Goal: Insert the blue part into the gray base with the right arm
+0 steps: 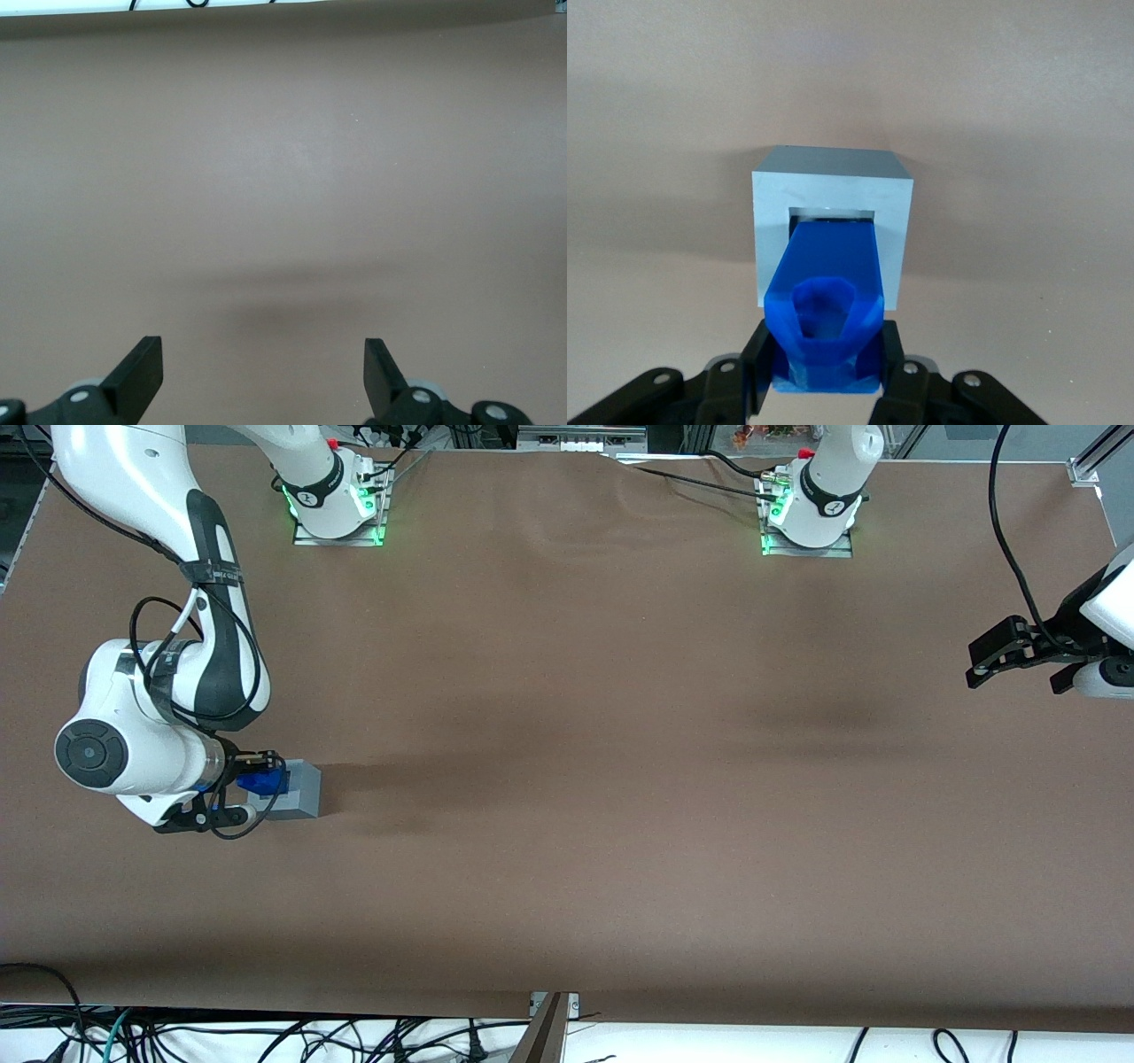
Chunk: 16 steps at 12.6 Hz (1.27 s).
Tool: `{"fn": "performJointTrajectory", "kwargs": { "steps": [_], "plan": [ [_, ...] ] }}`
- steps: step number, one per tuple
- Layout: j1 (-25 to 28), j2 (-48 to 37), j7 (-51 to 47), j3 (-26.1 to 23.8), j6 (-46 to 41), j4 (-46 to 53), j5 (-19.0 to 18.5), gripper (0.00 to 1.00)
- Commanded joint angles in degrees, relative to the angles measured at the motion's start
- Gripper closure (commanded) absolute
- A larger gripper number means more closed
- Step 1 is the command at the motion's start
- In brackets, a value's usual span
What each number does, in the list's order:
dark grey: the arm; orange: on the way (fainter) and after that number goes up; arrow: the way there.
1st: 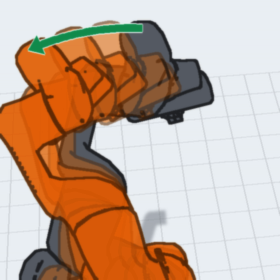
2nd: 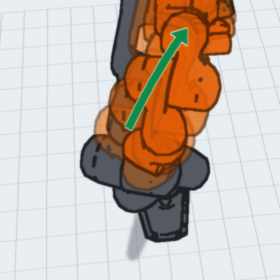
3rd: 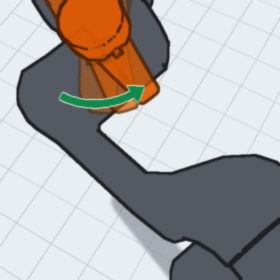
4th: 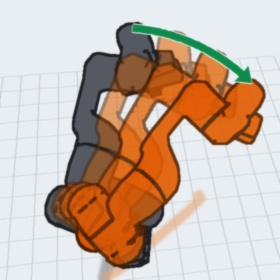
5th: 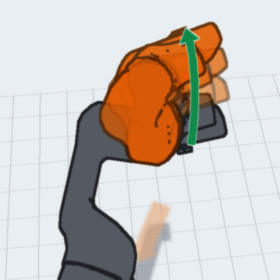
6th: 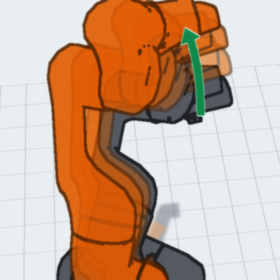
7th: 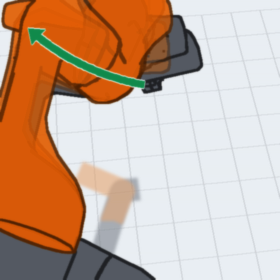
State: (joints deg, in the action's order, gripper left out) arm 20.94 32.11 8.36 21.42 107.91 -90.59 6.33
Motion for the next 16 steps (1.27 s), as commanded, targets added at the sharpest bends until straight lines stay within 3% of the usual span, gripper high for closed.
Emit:
{"fn": "performJointTrajectory", "kwargs": {
  "steps": [1, 13, 16],
  "plan": [
    [-0.2, -0.38, 1.13, -0.24, 0.72, -0.38, 1.84, 0.98],
    [-1.08, 0.41, 1.13, -0.24, 2.22, -0.38, 1.93, 0.98],
    [-1.08, 0.93, 1.13, -0.24, 2.48, -0.29, 3.85, 0.98]
  ]
}}
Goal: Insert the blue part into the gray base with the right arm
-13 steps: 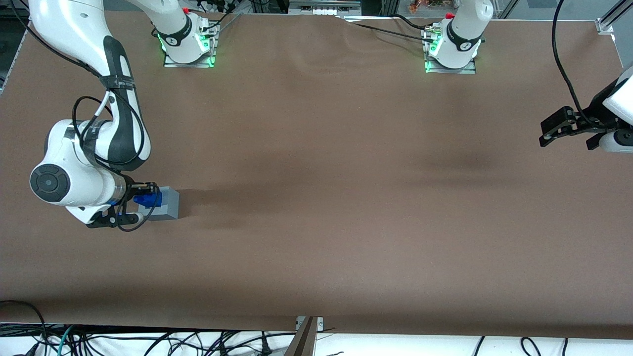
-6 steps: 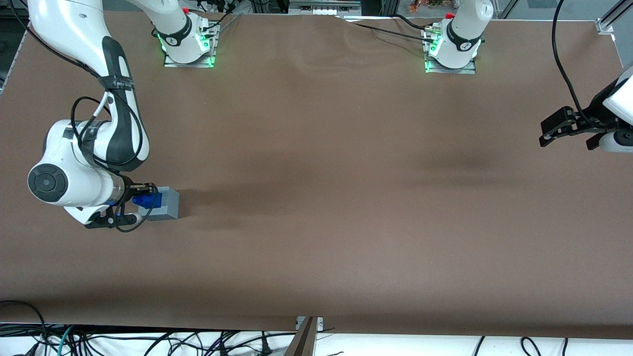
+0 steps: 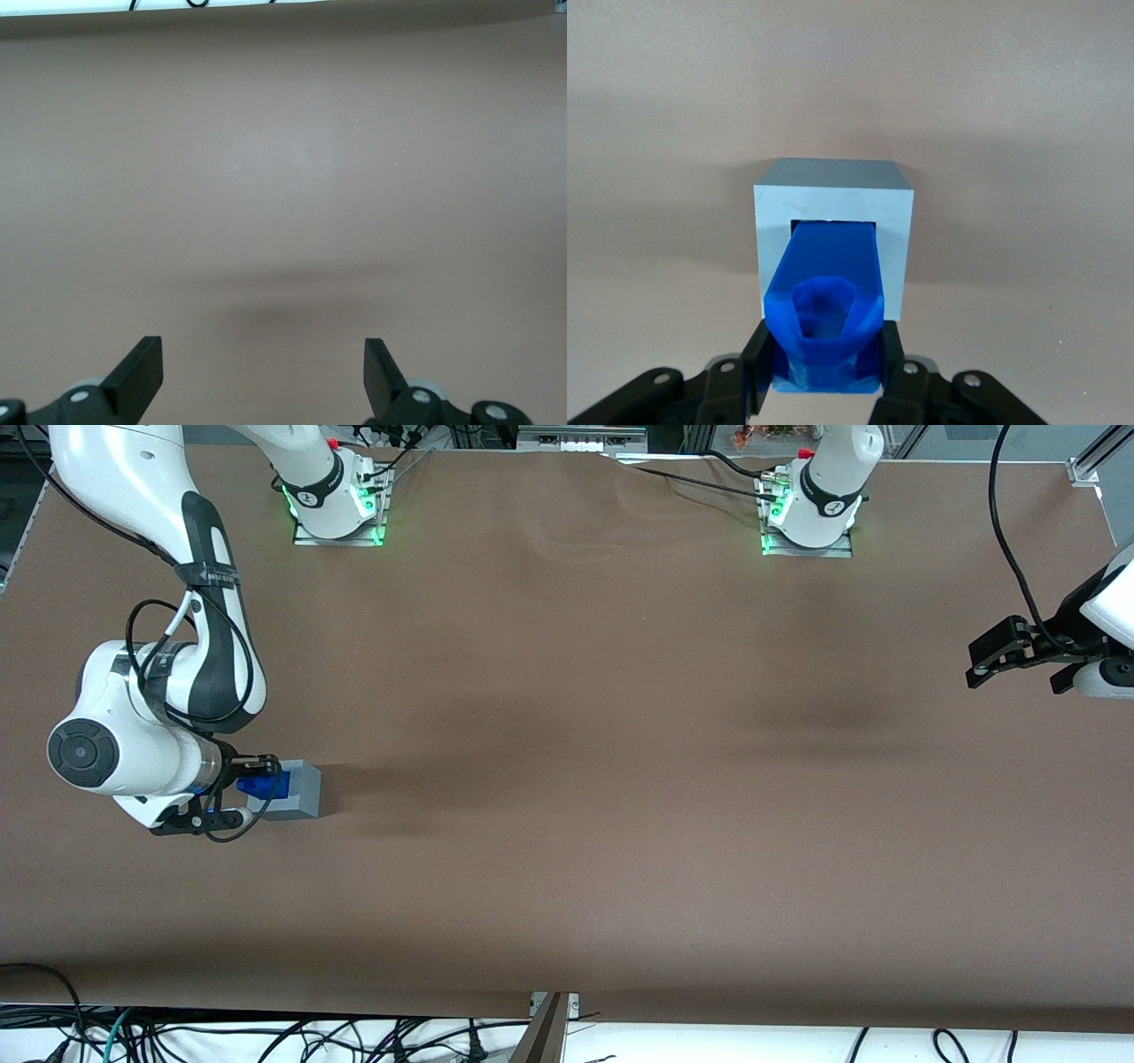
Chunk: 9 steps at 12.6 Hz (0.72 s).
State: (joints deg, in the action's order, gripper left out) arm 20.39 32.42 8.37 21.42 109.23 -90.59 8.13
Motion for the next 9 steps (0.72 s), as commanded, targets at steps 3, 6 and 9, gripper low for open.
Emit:
{"fn": "performJointTrajectory", "kwargs": {
  "steps": [3, 6, 9],
  "plan": [
    [-0.53, 0.8, 1.13, -0.24, 1.42, -0.28, 3.3, 0.98],
    [-0.62, 0.98, 1.21, -0.24, 1.51, -0.2, 3.3, 0.75],
    [-0.88, 1.15, 1.3, -0.15, 1.42, 0.24, 3.21, 0.0]
  ]
}}
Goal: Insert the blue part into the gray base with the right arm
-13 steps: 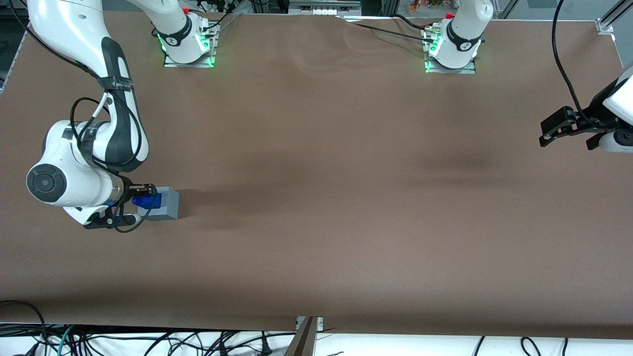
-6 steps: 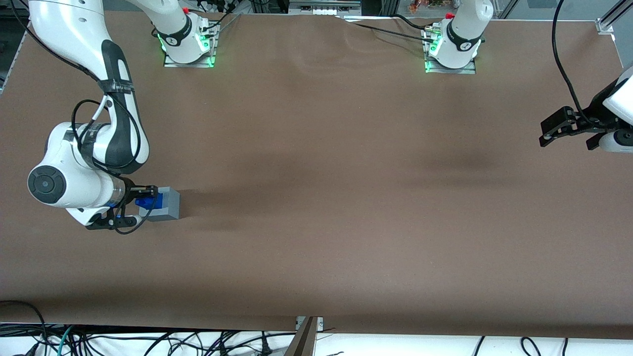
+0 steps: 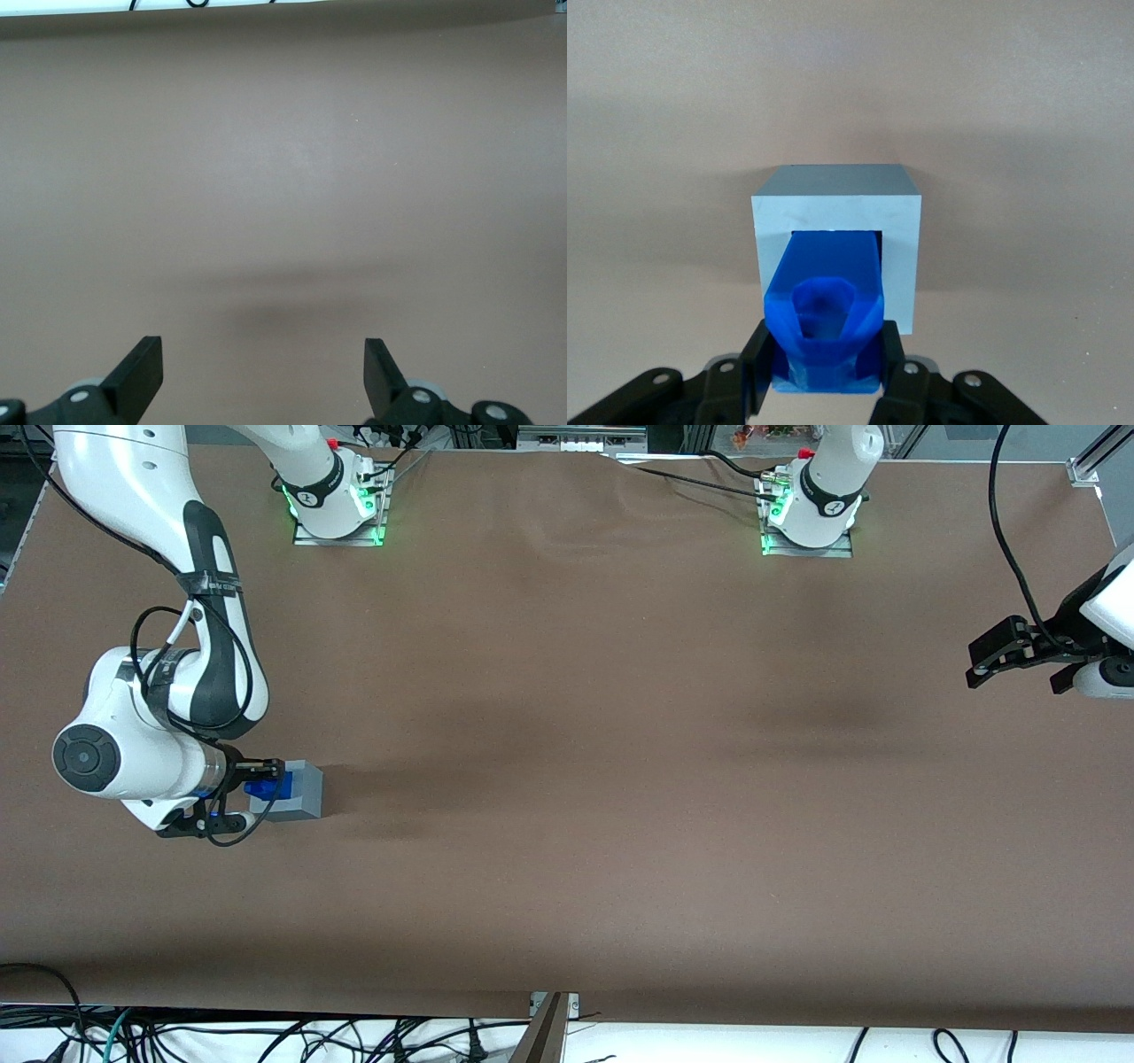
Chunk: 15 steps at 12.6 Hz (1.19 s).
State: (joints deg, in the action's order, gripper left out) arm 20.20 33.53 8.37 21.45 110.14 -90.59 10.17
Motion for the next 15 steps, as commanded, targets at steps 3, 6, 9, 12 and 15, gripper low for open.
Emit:
{"fn": "performJointTrajectory", "kwargs": {
  "steps": [3, 6, 9, 12, 15],
  "plan": [
    [-0.42, -0.57, 1.39, -0.1, -0.19, 1.2, 0.91, 0.0],
    [-0.07, -4.34, 1.3, -0.01, -0.54, 2.09, 0.2, 0.0],
    [-0.07, -6.2, 1.48, 0.17, -2.38, 5.24, 0.38, 0.0],
    [-0.16, -8.65, 1.39, 0.17, -3.7, 5.6, 0.29, 0.0],
    [0.19, -11.29, 1.3, 0.43, -9.22, 6.56, -0.23, 0.0]
  ]
}}
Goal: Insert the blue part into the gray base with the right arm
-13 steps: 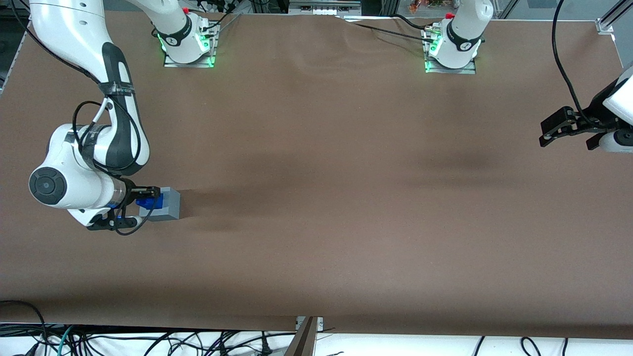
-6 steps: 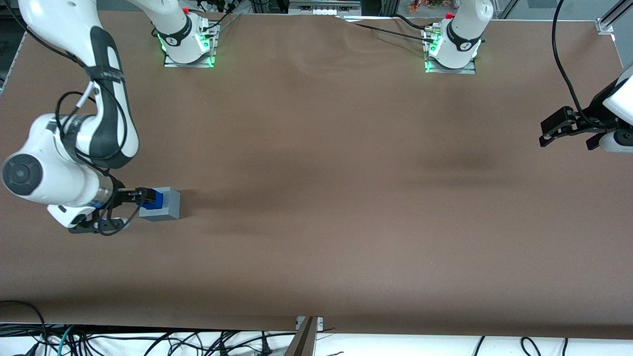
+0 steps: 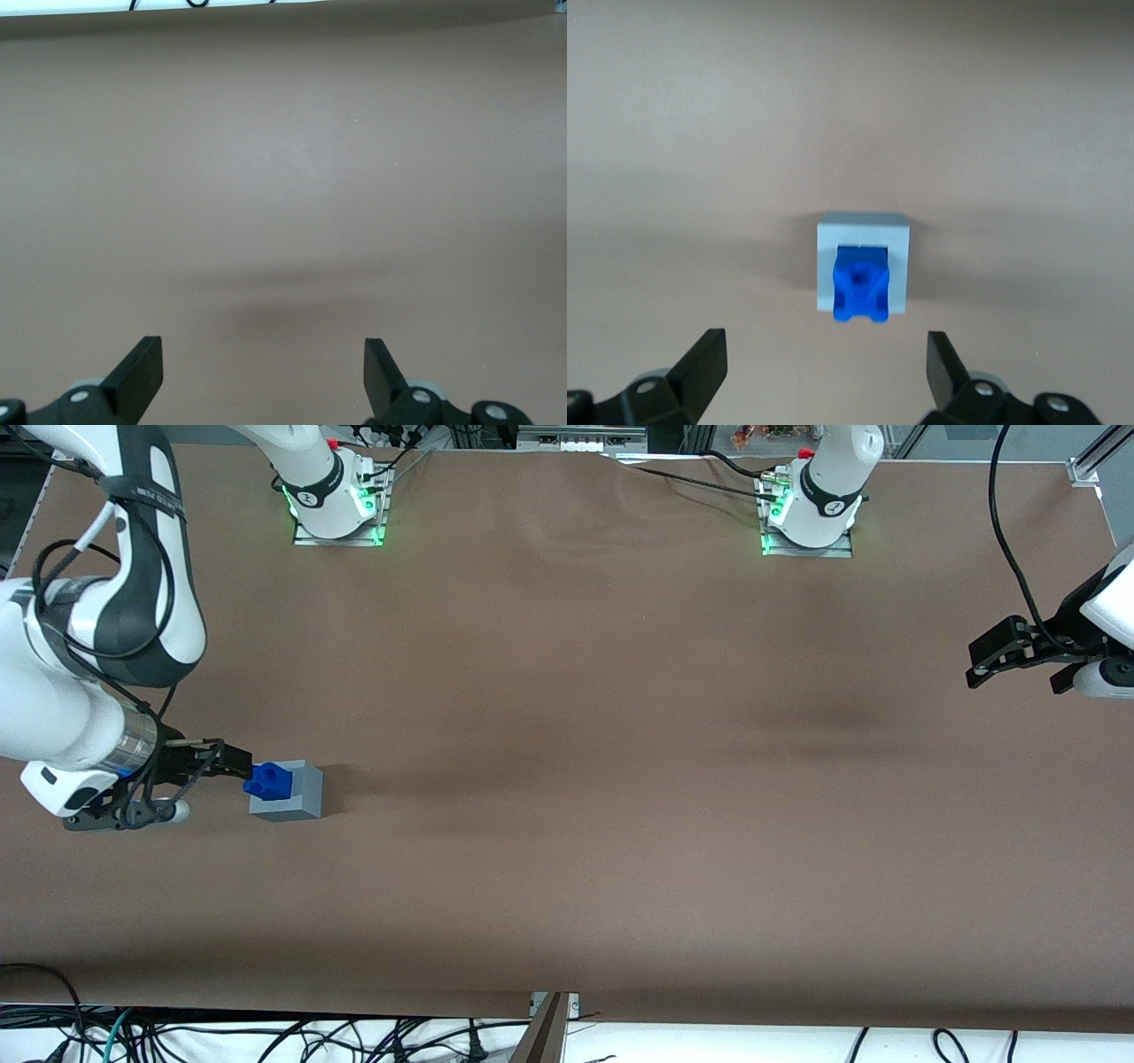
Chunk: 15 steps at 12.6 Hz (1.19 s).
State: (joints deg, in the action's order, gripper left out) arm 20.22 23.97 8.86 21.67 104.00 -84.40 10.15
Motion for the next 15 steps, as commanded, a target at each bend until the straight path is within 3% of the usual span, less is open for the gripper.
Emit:
{"fn": "performJointTrajectory", "kwargs": {
  "steps": [1, 5, 7, 10, 15],
  "plan": [
    [0.0, -2.43, 0.72, -0.14, -7.02, 5.51, -1.69, 0.0],
    [-3.33, -7.25, 0.46, -0.93, -7.15, 6.18, -2.85, 0.0],
    [-6.4, -11.12, 0.64, -4.16, -7.14, 4.0, -3.2, 0.0],
    [-12.47, -14.55, 0.2, -12.07, -6.35, -0.05, -9.16, 0.0],
    [-14.15, -16.42, 0.19, -14.03, -6.96, -3.42, -11.29, 0.0]
  ]
}}
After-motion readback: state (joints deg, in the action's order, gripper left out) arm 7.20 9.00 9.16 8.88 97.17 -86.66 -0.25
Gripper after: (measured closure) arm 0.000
